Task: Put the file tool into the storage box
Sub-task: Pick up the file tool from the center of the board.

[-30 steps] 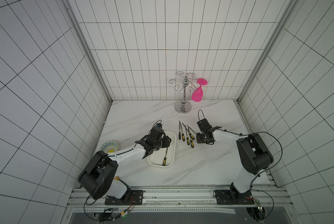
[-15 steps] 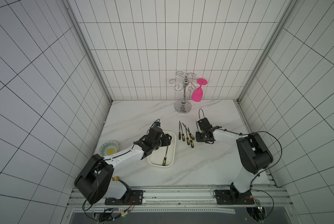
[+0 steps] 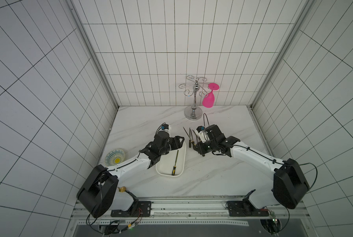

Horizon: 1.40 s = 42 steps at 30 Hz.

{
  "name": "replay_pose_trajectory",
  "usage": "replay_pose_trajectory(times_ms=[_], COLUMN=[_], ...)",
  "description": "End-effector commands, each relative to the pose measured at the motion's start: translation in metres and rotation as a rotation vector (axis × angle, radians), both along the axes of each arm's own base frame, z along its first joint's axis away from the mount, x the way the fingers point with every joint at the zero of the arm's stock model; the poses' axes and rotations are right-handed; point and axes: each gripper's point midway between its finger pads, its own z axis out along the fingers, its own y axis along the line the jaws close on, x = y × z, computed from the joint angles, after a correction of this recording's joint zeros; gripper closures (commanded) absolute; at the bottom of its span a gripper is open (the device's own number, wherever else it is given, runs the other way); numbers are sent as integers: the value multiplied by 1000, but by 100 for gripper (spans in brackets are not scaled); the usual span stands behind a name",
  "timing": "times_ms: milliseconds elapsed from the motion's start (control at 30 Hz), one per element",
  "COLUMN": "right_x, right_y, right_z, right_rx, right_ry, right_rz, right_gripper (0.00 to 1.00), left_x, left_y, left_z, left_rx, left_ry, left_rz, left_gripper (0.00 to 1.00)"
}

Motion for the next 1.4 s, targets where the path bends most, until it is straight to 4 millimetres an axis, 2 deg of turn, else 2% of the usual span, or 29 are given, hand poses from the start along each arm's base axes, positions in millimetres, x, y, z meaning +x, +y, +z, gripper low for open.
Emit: replay_pose_trajectory(times_ms=[0, 100, 200, 333, 467, 533, 667, 700, 800, 833, 867, 900, 967, 1000, 1133, 1367], right_x=[-10, -15, -18, -20, -21, -21, -20, -19, -18, -17, -15, -13, -7, -4, 4, 21], right_y=[11, 17, 19, 20, 21, 20, 20, 19, 18, 18, 17, 16, 11, 9, 0, -18], right_z=[19, 27, 36, 49, 57, 56, 56, 56, 57, 58, 58, 58, 61, 61, 63, 46], right_rx=[45, 64, 78, 97, 111, 107, 101, 99, 97, 98, 92, 86, 75, 70, 56, -10], right_ry=[-14, -26, -43, -68, -80, -82, -88, -91, -99, -99, -102, -107, -131, -142, -189, -189], right_rz=[75, 103, 114, 123, 131, 129, 124, 122, 115, 111, 95, 79, 39, 23, -32, -132], right_gripper=[100, 100, 100, 100, 100, 100, 100, 100, 100, 92, 79, 70, 58, 56, 54, 54], left_x=[8, 11, 15, 23, 32, 33, 32, 31, 27, 25, 23, 20, 14, 11, -4, -28], left_y=[-10, -13, -19, -29, -38, -42, -44, -43, -36, -34, -32, -30, -24, -20, 1, 56], left_z=[14, 10, 8, 5, 9, 11, 11, 10, 6, 4, 3, 3, 4, 5, 2, -32], left_rx=[-85, -98, -117, -137, -174, -188, -207, -208, -207, -204, -200, -196, -173, -156, 10, 380], left_ry=[-30, -20, -19, -4, -3, 0, 15, 22, 40, 44, 48, 50, 45, 40, 14, 50], left_rz=[-21, -19, -33, -46, -63, -79, -97, -97, -88, -85, -83, -86, -90, -91, -96, -58], left_gripper=[33, 34, 43, 44, 49, 60, 96, 100, 100, 100, 100, 100, 100, 100, 100, 100])
